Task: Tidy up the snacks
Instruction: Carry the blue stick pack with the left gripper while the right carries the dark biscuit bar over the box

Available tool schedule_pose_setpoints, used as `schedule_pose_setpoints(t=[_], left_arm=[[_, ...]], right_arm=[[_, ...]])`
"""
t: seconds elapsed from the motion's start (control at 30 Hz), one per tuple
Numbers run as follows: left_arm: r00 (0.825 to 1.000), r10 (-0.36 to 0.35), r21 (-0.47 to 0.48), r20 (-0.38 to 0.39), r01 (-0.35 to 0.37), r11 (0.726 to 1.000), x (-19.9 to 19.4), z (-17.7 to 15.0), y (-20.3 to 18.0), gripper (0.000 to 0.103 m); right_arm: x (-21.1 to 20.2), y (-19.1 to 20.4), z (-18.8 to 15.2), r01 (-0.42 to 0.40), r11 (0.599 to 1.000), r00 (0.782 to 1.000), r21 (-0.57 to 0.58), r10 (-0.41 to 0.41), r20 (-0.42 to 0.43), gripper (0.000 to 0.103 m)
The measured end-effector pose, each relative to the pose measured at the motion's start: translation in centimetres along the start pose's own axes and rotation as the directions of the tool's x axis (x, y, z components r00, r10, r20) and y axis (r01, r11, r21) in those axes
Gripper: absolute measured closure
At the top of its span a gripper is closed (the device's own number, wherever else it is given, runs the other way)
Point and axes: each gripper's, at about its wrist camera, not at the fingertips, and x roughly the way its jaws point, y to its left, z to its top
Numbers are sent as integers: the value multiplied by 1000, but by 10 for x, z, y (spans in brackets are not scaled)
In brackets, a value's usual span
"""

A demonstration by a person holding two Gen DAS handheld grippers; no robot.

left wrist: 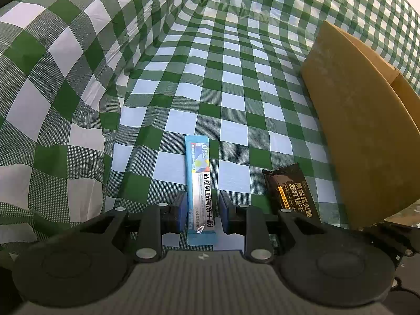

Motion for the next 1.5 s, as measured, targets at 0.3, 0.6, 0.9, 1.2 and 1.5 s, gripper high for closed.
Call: schedule_pose_setpoints(t=[0.3,0.6,0.9,1.2,1.5], left_arm=[[1000,2,3,-1,-2,1000,1,0,-1,76],[1000,18,10,8,-18,1000,5,2,0,83],[987,-18,-65,161,29,997,-27,7,10,85],[950,-21,-201,311,88,976,-83,24,22,85],[894,-64,-123,444,132,984,-142,73,-29,85]], right_arm=[[-1,-1,0,0,1000,1000,-9,0,3,51],[-4,-3,0,17,1000,1000,-9,-17,21,61],[-34,-2,15,-9,1000,989,13,7,147,61],[-92,-11,33,-45,999,917,16,35,397,61],[-132,-75,54,-13,970,795,241,-136,591,61]])
